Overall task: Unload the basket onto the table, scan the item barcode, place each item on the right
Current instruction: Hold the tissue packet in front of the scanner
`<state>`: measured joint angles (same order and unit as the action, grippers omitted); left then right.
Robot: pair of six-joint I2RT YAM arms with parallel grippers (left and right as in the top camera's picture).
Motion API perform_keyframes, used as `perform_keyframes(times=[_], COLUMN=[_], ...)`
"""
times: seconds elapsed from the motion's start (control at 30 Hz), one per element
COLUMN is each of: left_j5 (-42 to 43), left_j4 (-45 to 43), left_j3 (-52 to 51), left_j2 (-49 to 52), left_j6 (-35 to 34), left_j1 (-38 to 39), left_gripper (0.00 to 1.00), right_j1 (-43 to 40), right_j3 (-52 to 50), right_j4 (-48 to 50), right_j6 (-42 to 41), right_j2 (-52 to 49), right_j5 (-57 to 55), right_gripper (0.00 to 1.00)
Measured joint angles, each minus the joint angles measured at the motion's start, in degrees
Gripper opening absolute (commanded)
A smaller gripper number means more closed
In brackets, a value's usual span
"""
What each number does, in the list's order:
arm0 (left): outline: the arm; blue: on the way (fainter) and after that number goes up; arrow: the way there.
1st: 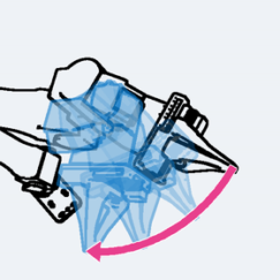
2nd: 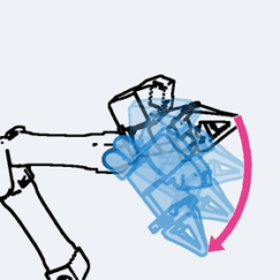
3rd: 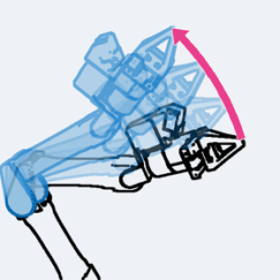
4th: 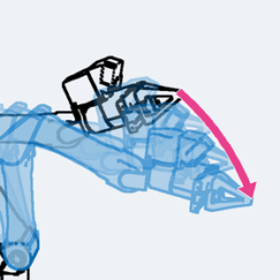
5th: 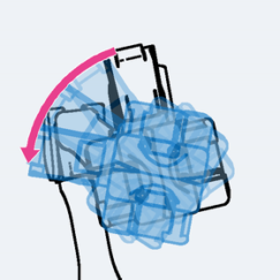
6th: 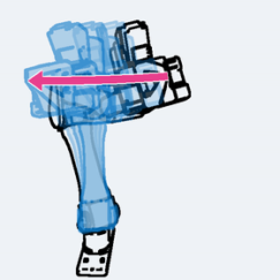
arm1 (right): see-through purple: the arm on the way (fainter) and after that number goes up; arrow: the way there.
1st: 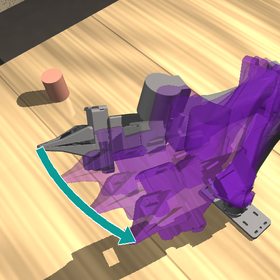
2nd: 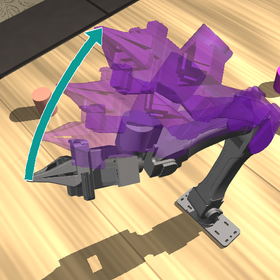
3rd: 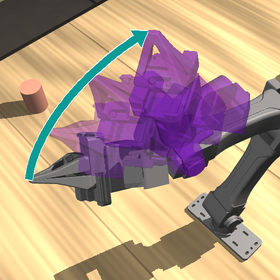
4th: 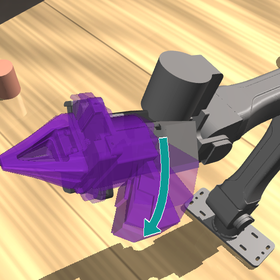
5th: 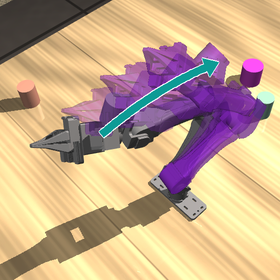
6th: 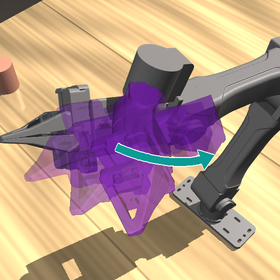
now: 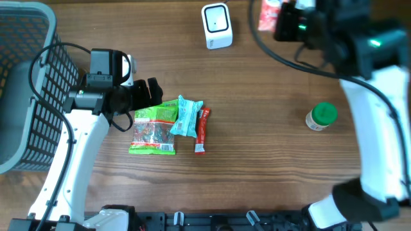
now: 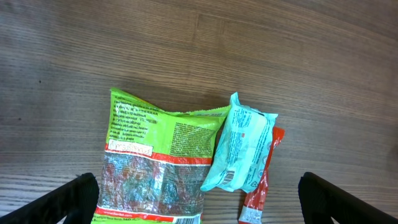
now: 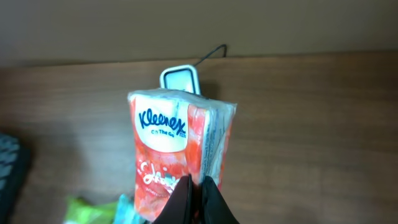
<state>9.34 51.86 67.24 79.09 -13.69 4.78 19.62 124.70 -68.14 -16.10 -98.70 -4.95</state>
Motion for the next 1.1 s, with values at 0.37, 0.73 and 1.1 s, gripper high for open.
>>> perform_keyframes(times=[0.37, 0.73, 1.1], left_j5=[0.0, 0.0, 0.0], left_j4=[0.0, 0.0, 0.0], left_j3=[0.0, 0.0, 0.0], left_j2=[0.0, 0.0, 0.0], left_j6=[0.0, 0.0, 0.0], left_j1=[0.0, 0.0, 0.0], left_gripper=[1.00, 1.00, 1.00], right_j1=[14.1, 16.1, 15.3], right_j3=[0.1, 0.0, 0.0], right_j4=[19.3, 38.5, 55.1], right_j6=[7.6, 25.7, 45.1], right_j2=[-18.7, -34.4, -43.8], right_j5=[-27.3, -43.6, -45.7], right_gripper=[0.05, 0.05, 0.04])
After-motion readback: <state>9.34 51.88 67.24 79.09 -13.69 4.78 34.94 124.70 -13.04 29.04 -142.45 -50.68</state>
